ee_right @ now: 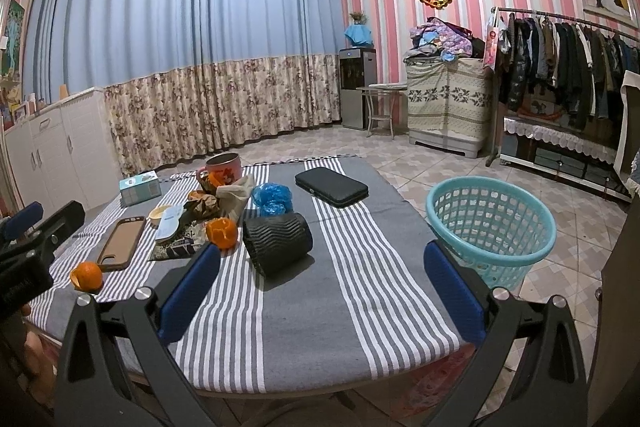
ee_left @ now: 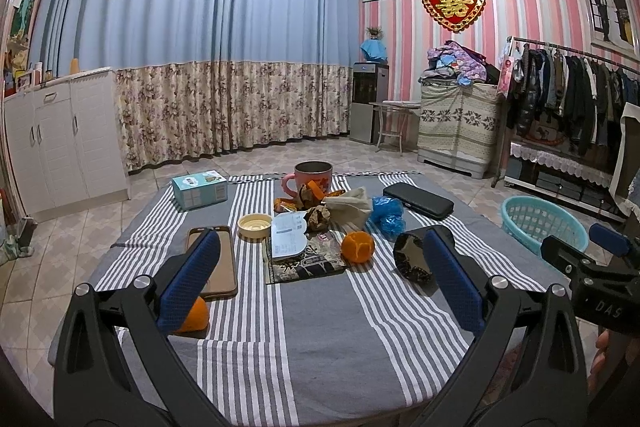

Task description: Collect trash

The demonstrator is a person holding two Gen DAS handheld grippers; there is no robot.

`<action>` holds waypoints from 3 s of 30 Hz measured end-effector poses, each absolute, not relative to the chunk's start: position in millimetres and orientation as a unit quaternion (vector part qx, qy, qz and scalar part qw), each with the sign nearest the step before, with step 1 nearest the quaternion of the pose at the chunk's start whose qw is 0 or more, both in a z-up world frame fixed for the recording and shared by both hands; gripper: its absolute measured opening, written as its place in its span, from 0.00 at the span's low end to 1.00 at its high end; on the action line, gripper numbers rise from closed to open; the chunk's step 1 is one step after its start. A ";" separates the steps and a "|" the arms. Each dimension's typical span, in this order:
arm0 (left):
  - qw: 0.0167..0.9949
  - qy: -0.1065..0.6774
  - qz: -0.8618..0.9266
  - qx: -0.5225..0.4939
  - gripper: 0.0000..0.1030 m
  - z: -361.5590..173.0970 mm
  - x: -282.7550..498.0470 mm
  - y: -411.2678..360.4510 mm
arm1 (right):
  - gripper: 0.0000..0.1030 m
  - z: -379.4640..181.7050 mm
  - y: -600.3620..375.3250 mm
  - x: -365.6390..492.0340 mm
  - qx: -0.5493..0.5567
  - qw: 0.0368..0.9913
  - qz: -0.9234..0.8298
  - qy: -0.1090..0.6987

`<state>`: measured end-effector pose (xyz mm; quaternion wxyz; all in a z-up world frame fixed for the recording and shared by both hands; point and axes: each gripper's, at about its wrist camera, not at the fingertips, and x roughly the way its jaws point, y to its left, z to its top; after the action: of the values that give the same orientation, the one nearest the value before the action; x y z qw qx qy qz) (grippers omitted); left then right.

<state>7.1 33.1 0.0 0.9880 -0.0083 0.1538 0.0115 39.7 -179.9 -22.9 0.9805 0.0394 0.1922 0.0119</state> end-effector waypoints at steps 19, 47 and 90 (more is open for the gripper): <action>0.985 0.168 0.030 -0.019 0.95 -6.8 20.1 46.6 | 0.96 -29.5 -175.7 58.4 0.046 0.978 0.025 0.200; 0.940 0.288 0.162 -0.088 0.95 -97.0 68.5 166.1 | 0.96 -50.4 -139.9 124.7 0.035 0.970 0.055 0.233; 0.948 0.296 0.081 -0.079 0.42 -68.2 95.6 166.3 | 0.96 -77.9 -136.8 182.2 -0.014 0.946 0.046 0.320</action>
<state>95.6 166.3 -68.2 0.9484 -0.0794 0.2961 0.0810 182.2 -136.8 -77.9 0.9463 -0.0136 0.3199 0.0455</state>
